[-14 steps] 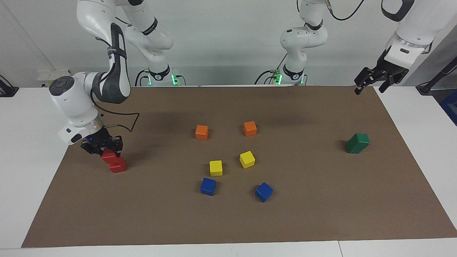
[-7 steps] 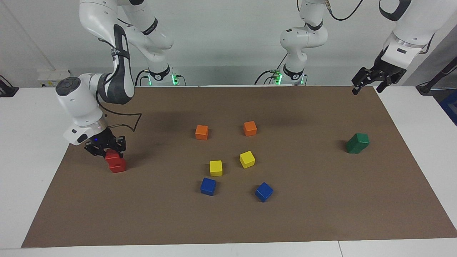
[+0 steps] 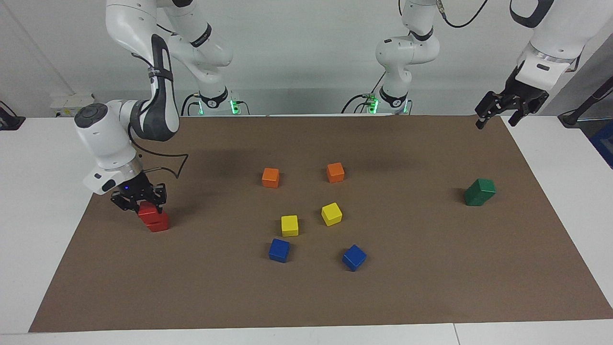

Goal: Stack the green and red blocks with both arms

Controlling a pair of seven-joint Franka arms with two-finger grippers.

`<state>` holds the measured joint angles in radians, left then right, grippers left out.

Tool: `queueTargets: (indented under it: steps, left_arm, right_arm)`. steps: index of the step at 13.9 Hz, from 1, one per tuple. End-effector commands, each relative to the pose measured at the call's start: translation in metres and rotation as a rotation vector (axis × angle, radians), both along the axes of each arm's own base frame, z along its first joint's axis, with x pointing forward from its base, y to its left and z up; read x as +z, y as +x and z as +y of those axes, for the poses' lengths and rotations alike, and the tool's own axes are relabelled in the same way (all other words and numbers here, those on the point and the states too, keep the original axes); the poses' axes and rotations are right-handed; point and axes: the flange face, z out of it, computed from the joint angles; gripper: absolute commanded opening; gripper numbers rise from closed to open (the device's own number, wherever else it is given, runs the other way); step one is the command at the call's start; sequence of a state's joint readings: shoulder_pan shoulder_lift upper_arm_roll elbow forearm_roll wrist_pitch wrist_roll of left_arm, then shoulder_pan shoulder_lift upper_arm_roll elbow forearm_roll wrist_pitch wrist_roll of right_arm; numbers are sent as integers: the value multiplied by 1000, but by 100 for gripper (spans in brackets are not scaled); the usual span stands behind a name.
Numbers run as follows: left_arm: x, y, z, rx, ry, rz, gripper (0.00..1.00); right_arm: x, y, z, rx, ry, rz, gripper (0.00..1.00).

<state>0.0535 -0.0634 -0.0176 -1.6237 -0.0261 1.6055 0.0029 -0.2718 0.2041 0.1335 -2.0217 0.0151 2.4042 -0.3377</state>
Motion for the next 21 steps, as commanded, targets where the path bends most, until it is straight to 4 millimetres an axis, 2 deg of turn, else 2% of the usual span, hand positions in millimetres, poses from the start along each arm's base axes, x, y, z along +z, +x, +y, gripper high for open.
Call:
queueTargets:
  steps: [1,5,21]
  left_arm:
    - [2,6,-1,6,0,-13,100]
    - [2,6,0,7,0,-13,100]
    - [3,5,7,-23,47,-11,100]
  right_arm:
    - [0,-6,-3,13,3,-15,13]
    - [-7,-5,-3,11,4,-18,13]
    - [-12,-2,-3,5,3,-34,13]
